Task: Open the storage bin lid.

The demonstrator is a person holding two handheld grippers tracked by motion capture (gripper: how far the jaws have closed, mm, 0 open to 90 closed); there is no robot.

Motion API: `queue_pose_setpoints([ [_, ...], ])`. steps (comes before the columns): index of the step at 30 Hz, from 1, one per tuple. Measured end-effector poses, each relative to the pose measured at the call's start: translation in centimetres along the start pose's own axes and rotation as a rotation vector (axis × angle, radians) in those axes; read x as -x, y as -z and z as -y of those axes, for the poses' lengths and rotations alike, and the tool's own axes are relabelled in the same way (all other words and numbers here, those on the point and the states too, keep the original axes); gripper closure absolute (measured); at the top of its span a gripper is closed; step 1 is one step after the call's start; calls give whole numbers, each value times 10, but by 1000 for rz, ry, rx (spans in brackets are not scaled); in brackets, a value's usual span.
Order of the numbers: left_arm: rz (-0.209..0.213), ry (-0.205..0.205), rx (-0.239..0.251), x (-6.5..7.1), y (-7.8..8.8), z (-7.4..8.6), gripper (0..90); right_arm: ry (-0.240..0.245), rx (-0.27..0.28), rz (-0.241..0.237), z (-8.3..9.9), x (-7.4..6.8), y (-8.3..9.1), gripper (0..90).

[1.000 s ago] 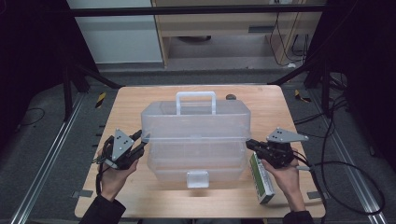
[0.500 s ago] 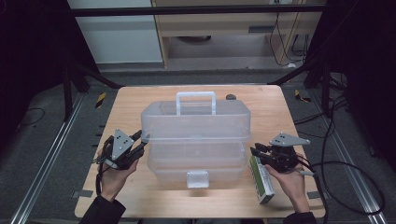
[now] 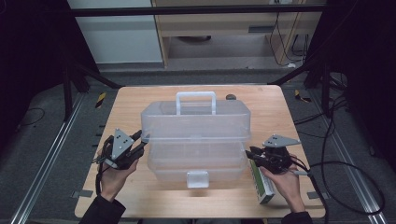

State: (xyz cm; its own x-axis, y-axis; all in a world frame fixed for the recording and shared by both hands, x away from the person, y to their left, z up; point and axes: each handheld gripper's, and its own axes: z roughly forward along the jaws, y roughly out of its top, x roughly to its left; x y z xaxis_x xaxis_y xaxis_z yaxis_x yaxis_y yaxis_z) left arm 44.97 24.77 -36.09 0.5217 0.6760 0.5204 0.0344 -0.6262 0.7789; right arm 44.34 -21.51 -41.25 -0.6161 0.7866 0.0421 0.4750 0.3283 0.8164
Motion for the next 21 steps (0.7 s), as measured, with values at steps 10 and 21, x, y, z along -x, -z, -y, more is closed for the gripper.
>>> queue_pose_setpoints([
  [10, 1, 4, -1, -1, 0, 0, 694, -6, 0, -23, 0, -2, -4, 721],
  [21, -13, 14, -21, -5, -1, -6, 708, -38, -21, -44, -1, -2, -9, 768],
])
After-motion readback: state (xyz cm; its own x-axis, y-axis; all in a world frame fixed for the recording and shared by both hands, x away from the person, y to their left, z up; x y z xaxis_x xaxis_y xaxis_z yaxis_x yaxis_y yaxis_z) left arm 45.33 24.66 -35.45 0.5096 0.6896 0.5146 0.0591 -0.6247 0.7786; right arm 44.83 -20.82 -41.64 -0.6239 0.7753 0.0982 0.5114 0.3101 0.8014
